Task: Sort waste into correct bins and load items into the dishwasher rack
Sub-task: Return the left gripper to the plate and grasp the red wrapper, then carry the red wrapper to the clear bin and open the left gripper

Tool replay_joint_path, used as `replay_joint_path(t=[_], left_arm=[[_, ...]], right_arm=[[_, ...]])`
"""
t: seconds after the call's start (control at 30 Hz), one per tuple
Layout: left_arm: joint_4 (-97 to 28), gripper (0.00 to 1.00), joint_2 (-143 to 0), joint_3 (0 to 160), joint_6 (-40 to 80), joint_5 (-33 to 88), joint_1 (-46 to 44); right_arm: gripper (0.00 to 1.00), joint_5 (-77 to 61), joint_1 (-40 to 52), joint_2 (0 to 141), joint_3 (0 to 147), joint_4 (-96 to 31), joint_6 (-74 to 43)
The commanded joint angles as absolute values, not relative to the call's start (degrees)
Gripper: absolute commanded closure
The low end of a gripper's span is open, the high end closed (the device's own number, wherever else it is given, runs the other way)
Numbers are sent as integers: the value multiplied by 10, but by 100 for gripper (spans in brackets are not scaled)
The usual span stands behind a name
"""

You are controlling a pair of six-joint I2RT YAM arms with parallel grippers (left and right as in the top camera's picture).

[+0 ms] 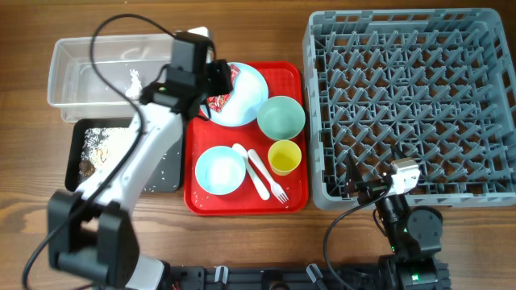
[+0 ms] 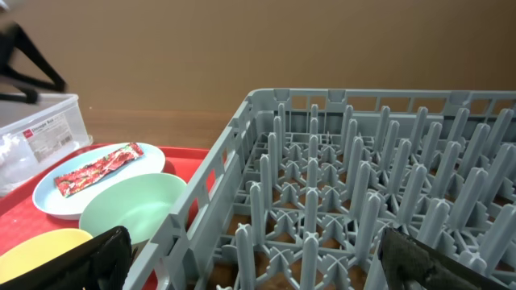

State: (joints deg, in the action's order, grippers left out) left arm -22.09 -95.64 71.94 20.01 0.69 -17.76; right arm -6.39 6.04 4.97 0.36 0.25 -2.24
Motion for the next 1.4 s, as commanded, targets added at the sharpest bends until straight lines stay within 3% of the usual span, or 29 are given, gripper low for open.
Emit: replay_joint_path(t=[0.0, 0.3, 0.6, 1.03, 1.17, 1.37], left_arm=[[-179, 45, -1036, 721, 167, -27, -181], [-116, 40, -1157, 721, 167, -26, -178], [-124, 41, -1184, 721, 167, -7, -179], [-132, 78, -1191, 721, 167, 6, -179], [-133, 95, -1191, 721, 167, 6, -179], [-128, 96, -1144, 721, 167, 6, -179]], right_arm=[[0, -69, 59, 49, 3, 5, -18], [0, -69, 59, 50, 3, 5, -19], [0, -69, 59, 49, 3, 5, -19], [0, -69, 59, 49, 3, 5, -19], [0, -69, 59, 49, 3, 5, -19], [0, -69, 59, 49, 3, 5, -18]])
